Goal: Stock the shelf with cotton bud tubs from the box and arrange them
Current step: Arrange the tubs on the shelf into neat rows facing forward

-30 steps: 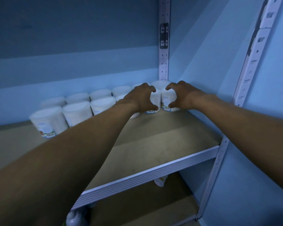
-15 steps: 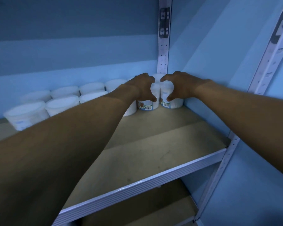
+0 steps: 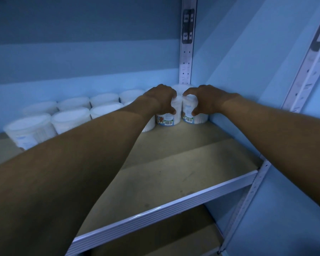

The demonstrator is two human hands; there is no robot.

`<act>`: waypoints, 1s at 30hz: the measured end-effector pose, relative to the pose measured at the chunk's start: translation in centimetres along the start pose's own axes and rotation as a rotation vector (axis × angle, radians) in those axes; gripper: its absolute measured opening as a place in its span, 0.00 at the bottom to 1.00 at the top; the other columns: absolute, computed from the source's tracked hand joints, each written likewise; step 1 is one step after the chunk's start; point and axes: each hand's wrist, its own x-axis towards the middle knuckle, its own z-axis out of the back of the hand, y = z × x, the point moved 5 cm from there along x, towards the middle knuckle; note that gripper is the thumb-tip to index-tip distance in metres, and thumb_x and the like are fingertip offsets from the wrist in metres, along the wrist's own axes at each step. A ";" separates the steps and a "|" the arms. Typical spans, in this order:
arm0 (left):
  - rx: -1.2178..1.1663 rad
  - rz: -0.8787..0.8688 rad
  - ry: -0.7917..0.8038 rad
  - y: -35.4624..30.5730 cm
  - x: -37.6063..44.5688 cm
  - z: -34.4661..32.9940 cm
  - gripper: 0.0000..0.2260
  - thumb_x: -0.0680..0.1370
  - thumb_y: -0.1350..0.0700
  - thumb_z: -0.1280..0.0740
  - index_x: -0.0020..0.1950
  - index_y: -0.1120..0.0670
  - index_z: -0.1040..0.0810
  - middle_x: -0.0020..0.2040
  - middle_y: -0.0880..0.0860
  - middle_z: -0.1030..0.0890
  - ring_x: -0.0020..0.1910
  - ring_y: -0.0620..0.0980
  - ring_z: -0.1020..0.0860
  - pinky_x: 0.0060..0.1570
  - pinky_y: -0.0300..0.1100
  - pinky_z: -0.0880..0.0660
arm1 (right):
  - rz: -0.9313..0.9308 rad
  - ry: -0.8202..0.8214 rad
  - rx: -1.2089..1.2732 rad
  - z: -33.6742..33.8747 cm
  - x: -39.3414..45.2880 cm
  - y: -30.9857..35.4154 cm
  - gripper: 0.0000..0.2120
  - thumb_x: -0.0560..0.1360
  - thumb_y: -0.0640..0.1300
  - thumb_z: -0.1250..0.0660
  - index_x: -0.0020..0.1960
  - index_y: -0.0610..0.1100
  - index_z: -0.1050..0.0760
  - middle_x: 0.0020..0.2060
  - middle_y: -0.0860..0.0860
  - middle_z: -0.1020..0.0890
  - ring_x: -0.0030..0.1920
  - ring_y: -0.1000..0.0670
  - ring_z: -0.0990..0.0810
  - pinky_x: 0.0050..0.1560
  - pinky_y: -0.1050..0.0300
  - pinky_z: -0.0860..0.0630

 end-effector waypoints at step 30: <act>-0.065 0.026 -0.018 -4.9 -6.1 1.7 0.29 0.71 0.45 0.24 0.70 0.50 0.26 0.68 0.52 0.24 0.66 0.54 0.27 0.60 0.46 0.29 | -0.040 0.045 -0.035 1.3 -7.4 -0.1 0.40 0.66 0.52 0.20 0.73 0.58 0.35 0.67 0.47 0.26 0.65 0.43 0.27 0.61 0.50 0.27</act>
